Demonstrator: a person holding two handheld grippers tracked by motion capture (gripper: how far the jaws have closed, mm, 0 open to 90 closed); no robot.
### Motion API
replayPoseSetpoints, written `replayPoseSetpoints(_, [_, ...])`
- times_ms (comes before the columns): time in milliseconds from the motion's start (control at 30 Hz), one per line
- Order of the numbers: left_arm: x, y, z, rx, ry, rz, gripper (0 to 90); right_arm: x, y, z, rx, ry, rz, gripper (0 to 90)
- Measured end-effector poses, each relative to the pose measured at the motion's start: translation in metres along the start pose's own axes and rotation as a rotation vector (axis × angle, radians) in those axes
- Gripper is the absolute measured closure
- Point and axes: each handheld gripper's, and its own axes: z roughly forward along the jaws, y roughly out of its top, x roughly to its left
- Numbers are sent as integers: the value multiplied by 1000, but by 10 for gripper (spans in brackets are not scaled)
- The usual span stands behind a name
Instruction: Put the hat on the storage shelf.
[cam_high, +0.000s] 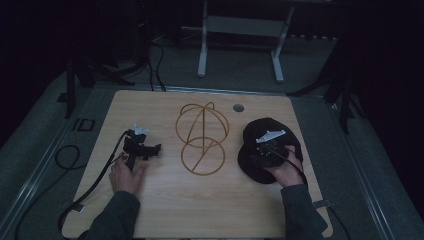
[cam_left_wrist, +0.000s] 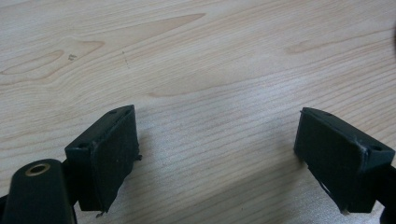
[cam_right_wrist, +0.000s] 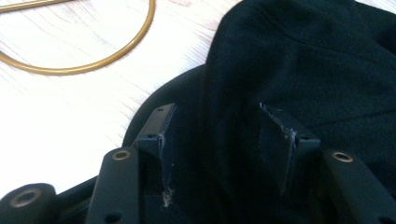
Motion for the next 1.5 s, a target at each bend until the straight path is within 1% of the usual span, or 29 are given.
replayPoseSetpoints(67, [0, 0, 0, 0, 0, 0, 133, 1, 2, 2, 8, 12, -7, 489])
replayPoseSetpoints(167, [0, 0, 0, 0, 0, 0, 133, 2, 2, 3, 16, 15, -14, 508])
replayPoseSetpoints(267, [0, 0, 0, 0, 0, 0, 133, 2, 3, 2, 19, 23, -11, 523])
replayPoseSetpoints(367, [0, 0, 0, 0, 0, 0, 133, 1, 3, 2, 22, 25, -11, 527])
replayPoseSetpoints(400, [0, 0, 0, 0, 0, 0, 133, 0, 4, 2, 31, 26, -12, 522])
replayPoseSetpoints(567, [0, 0, 0, 2, 0, 0, 133, -4, 6, 1, 43, 29, -17, 518])
replayPoseSetpoints(600, [0, 0, 0, 2, 0, 0, 133, -6, 7, 1, 62, 31, -24, 519])
replayPoseSetpoints(767, [0, 0, 0, 2, 0, 1, 133, -10, 9, 5, 120, 39, -41, 518])
replayPoseSetpoints(900, [0, 0, 0, 2, 0, 0, 133, -15, 9, 9, 163, 38, -32, 516])
replayPoseSetpoints(933, [0, 0, 0, 2, 0, 0, 133, -15, 9, 9, 163, 38, -32, 516])
replayPoseSetpoints(967, [0, 0, 0, 2, 0, 0, 133, -17, 9, 11, 178, 58, -27, 516])
replayPoseSetpoints(1000, [0, 0, 0, 2, 0, 0, 133, -20, 10, 14, 205, 92, -16, 531])
replayPoseSetpoints(1033, [0, 0, 0, 2, 0, 0, 133, -21, 10, 15, 221, 101, -18, 532])
replayPoseSetpoints(1100, [0, 0, 0, 2, 1, 0, 133, -24, 13, 17, 244, 131, -7, 543])
replayPoseSetpoints(1133, [0, 0, 0, 2, 1, 0, 133, -24, 13, 17, 244, 131, -7, 543])
replayPoseSetpoints(1167, [0, 0, 0, 2, 0, 0, 133, -26, 14, 18, 259, 145, -1, 553])
replayPoseSetpoints(1200, [0, 0, 0, 2, 0, 0, 133, -28, 16, 20, 281, 171, -1, 570])
replayPoseSetpoints(1300, [0, 0, 0, 2, 0, 0, 133, -31, 21, 23, 321, 199, -8, 591])
replayPoseSetpoints(1333, [0, 0, 0, 2, 0, 0, 133, -32, 22, 24, 329, 210, -13, 605])
replayPoseSetpoints(1500, [0, 0, 0, 2, 0, 0, 133, -34, 28, 28, 373, 272, -39, 739])
